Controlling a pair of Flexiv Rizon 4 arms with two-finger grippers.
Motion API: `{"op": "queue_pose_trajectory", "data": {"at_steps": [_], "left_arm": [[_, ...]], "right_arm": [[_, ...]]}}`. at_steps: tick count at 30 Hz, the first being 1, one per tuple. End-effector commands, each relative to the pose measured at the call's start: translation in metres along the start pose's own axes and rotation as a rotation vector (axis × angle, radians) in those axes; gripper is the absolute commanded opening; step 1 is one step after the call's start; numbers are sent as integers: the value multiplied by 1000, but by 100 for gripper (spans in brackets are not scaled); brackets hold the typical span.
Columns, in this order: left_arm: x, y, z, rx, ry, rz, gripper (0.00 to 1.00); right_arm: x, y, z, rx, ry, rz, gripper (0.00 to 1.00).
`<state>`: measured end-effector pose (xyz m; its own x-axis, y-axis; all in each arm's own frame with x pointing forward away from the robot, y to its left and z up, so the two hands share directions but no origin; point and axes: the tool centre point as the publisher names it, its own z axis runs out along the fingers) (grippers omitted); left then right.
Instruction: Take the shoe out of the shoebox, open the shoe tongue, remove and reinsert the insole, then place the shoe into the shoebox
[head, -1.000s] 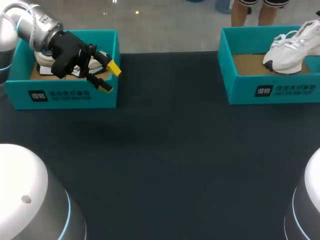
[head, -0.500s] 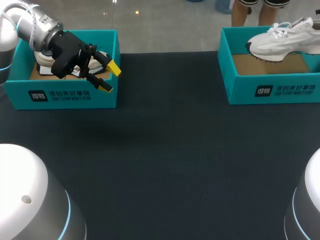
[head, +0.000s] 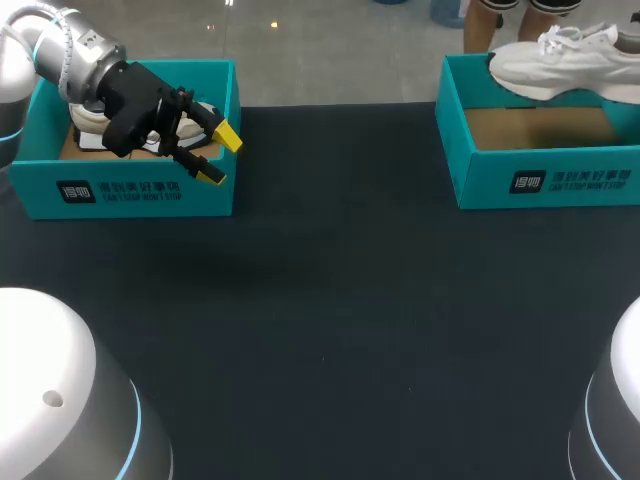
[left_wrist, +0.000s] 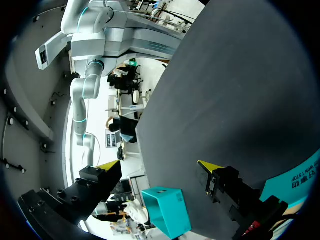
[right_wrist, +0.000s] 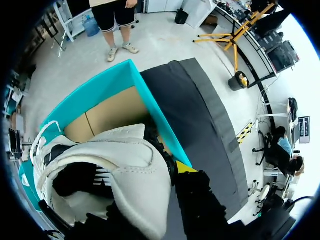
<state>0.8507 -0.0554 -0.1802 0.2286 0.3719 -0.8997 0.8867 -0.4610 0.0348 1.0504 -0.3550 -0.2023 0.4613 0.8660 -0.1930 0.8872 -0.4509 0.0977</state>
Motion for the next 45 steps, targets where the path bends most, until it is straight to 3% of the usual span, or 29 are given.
{"op": "queue_pose_trajectory", "data": {"at_steps": [1,9,17,28,45], "left_arm": [[0,0,0,1,4,1,100],[0,0,0,1,4,1,100],[0,0,0,1,4,1,100],[0,0,0,1,4,1,100],[0,0,0,1,4,1,100]], "right_arm": [[-5,-2,11,2,14,-23,0],[-9,-4,29,-6,25,-39,0],[-1,-9,44,-66,17,-107,0],[7,-11,70,-92,6,-121,0],[11,-9,132,-64,-37,-111,0]]}}
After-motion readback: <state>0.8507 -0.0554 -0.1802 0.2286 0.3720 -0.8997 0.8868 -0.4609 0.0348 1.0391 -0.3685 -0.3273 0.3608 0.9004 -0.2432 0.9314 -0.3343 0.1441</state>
